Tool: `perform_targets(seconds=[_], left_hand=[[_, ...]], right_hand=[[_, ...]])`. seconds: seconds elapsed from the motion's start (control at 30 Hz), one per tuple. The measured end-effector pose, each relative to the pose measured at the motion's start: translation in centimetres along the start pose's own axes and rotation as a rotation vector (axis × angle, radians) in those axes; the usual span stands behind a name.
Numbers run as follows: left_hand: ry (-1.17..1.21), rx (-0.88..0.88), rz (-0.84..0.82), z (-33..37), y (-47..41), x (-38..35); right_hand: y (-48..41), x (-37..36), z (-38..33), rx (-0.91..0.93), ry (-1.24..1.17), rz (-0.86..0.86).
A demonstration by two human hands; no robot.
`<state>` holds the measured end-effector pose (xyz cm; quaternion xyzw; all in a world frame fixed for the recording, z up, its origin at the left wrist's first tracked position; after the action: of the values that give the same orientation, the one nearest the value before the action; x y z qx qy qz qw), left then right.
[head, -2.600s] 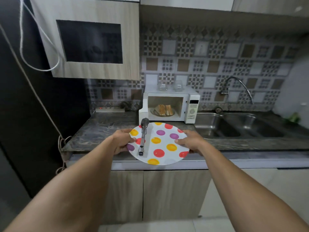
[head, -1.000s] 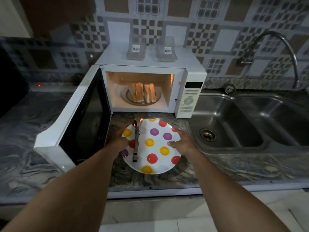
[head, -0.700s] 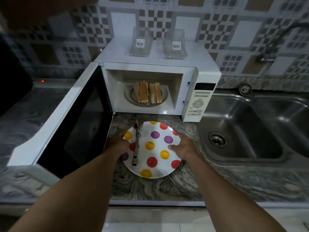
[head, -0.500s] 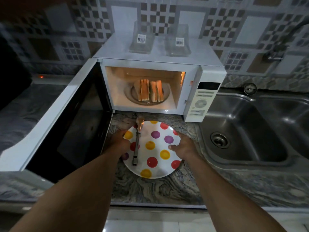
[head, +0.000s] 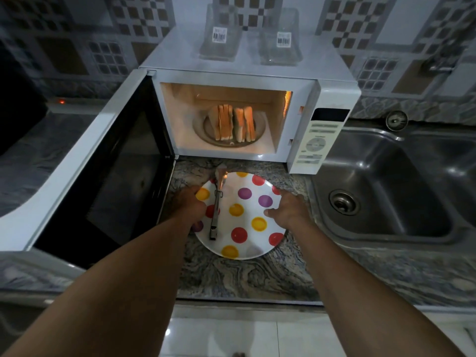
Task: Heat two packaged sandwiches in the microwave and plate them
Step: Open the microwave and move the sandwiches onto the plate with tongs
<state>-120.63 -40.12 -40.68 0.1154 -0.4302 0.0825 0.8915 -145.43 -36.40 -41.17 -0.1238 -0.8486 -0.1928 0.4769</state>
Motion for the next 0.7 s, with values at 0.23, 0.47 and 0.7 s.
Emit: perform_targets(seconds=[0.23, 0.47, 0.7], left_hand=[[0.076, -0.01, 0.005, -0.8, -0.2, -0.1], [0.041, -0.001, 0.062, -0.2, 0.1, 0.0], [0.012, 0.089, 0.184, 0.2, 0.1, 0.6]], right_hand=[[0.5, -0.1, -0.1, -0.002, 0.003, 0.037], [3.6, 0.5, -4.1, 0.137, 0.122, 0.209], [5.3, -2.2, -9.0, 0.172, -0.181, -0.068]])
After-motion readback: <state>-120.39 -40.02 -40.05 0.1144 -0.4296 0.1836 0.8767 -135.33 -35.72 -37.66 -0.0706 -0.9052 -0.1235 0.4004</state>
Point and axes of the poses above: each hand's wrist, its own y-axis away from the middle knuckle, its own x-axis out of the back of the hand, z = x × y, the point moved 1 cm from there along -y, towards the middle knuckle, and after that the axes turned 9 degrees about z, right-handed, at the moved point
